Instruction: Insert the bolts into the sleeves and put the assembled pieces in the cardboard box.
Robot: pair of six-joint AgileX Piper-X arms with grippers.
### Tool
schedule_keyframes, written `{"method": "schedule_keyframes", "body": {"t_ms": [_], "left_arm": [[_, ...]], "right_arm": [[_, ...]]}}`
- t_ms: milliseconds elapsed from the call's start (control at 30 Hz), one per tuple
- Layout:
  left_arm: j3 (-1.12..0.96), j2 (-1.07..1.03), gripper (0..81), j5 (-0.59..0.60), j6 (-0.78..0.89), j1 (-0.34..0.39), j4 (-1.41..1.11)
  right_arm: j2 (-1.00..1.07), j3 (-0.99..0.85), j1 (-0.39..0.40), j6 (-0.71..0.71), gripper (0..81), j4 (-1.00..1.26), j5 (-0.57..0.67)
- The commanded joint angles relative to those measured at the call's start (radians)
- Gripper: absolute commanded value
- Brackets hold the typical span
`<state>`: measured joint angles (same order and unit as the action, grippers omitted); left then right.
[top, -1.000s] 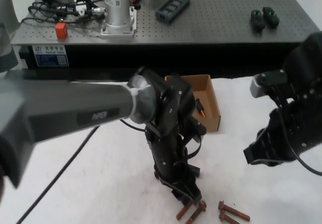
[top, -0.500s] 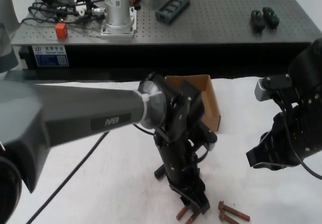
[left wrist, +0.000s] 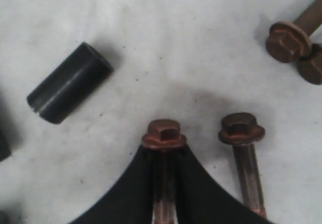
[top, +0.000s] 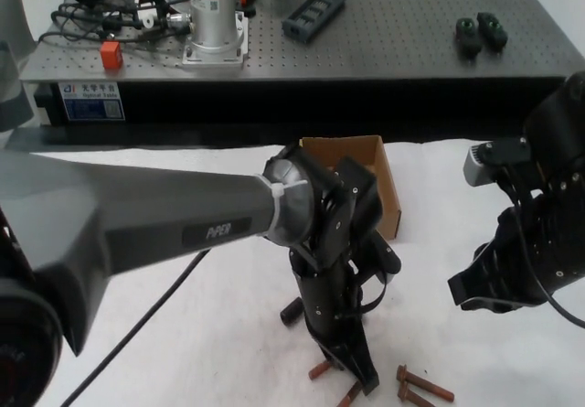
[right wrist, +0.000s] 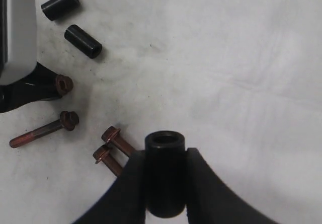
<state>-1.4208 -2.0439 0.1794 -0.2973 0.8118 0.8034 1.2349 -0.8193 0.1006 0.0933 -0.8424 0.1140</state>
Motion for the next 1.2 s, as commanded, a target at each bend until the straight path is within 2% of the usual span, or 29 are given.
{"method": "schedule_keyframes", "body": {"t_ms": [0,67,200,333,467,600,700,800,933,1167], "left_arm": [[0.001,-0.011,1.8,-0.003,-0.007,0.003,0.007],[-0.002,-0.003,1.1,-0.011,-0.011,0.003,0.007],[-0.002,0.074,0.6,-0.019,0.048,-0.002,-0.006],[0.054,0.239,0.6,0.005,0.175,-0.052,-0.108],[0.259,0.445,0.6,0.206,0.375,-0.134,-0.453],[0.485,0.569,0.6,0.460,0.647,-0.182,-0.935],[0.592,0.588,0.6,0.555,0.821,-0.184,-1.220],[0.635,0.588,0.6,0.601,0.913,-0.184,-1.337],[0.644,0.588,0.6,0.602,0.948,-0.184,-1.359],[0.644,0.588,0.6,0.533,0.942,-0.184,-1.359]], "right_arm": [[-0.015,-0.001,-0.005,-0.012,2.5,0.003,0.017],[-0.015,-0.001,-0.005,-0.012,2.5,0.003,0.021],[-0.037,0.019,-0.005,-0.012,2.5,0.047,0.146],[-0.137,0.109,-0.005,-0.085,2.5,0.186,0.241],[-0.219,0.246,0.006,-0.176,2.5,0.344,0.426],[-0.234,0.379,0.102,-0.305,2.5,0.632,0.570],[-0.208,0.429,0.190,-0.404,2.5,0.896,0.568],[-0.169,0.428,0.240,-0.461,2.5,1.064,0.546],[-0.159,0.427,0.241,-0.510,2.5,1.150,0.452],[-0.161,0.427,0.239,-0.512,2.5,1.159,0.480]]}}
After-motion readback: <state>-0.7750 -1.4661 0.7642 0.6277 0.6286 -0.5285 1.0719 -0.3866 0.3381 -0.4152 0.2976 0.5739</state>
